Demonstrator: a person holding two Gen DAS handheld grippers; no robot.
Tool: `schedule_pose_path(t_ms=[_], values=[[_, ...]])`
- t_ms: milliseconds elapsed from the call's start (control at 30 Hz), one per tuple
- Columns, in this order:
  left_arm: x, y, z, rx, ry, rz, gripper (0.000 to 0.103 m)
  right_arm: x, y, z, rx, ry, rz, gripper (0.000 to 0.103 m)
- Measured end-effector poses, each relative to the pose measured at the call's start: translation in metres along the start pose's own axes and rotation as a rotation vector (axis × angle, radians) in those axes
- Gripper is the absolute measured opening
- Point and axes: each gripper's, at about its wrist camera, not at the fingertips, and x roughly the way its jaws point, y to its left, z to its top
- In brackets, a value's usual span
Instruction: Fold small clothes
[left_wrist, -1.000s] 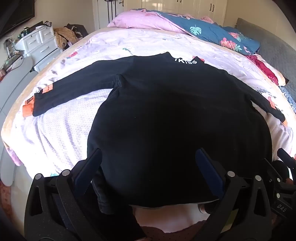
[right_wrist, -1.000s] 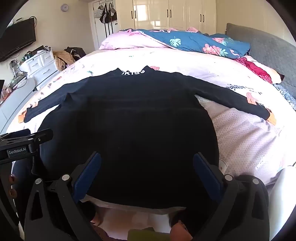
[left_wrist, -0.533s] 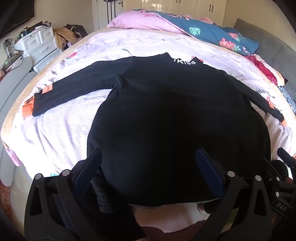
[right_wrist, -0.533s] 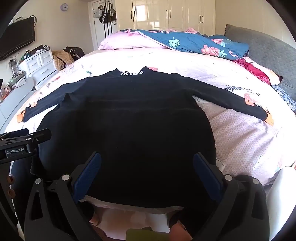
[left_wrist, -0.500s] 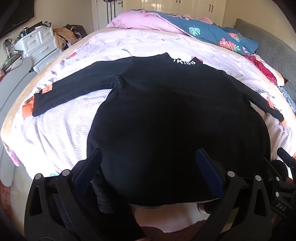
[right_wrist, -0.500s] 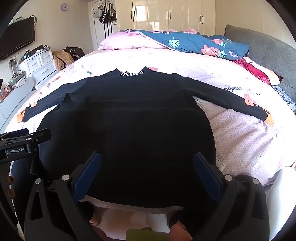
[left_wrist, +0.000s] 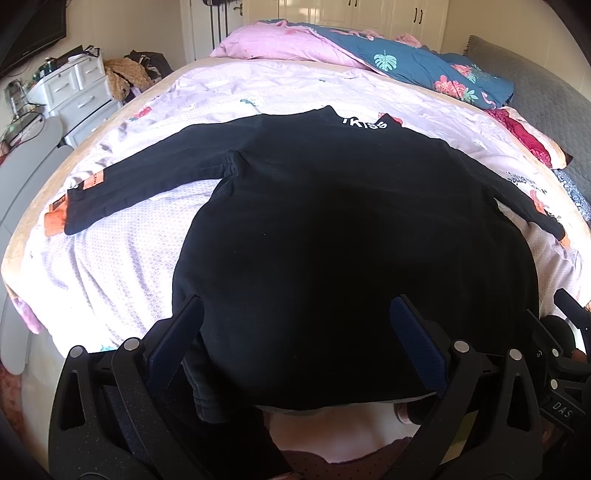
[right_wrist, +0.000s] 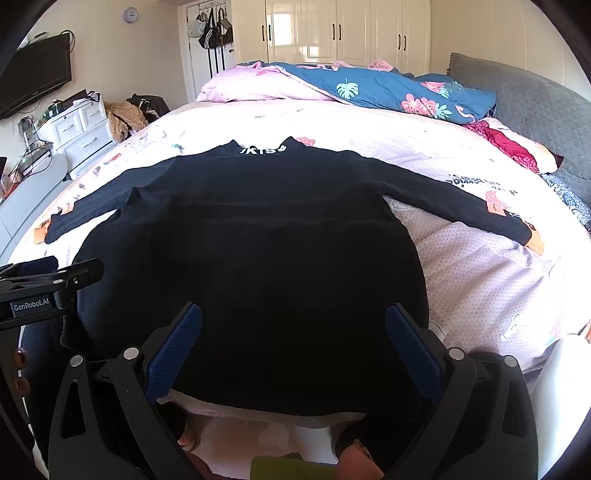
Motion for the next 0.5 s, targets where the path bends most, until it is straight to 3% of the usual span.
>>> schedule_pose_path(t_ms=[500], values=[[-0.0024, -0.0004, 0.0007, 0.003, -0.004, 0.000, 0.095, 0.0004, -0.0010, 0.0001, -0.002, -0.001, -0.009, 0.099]])
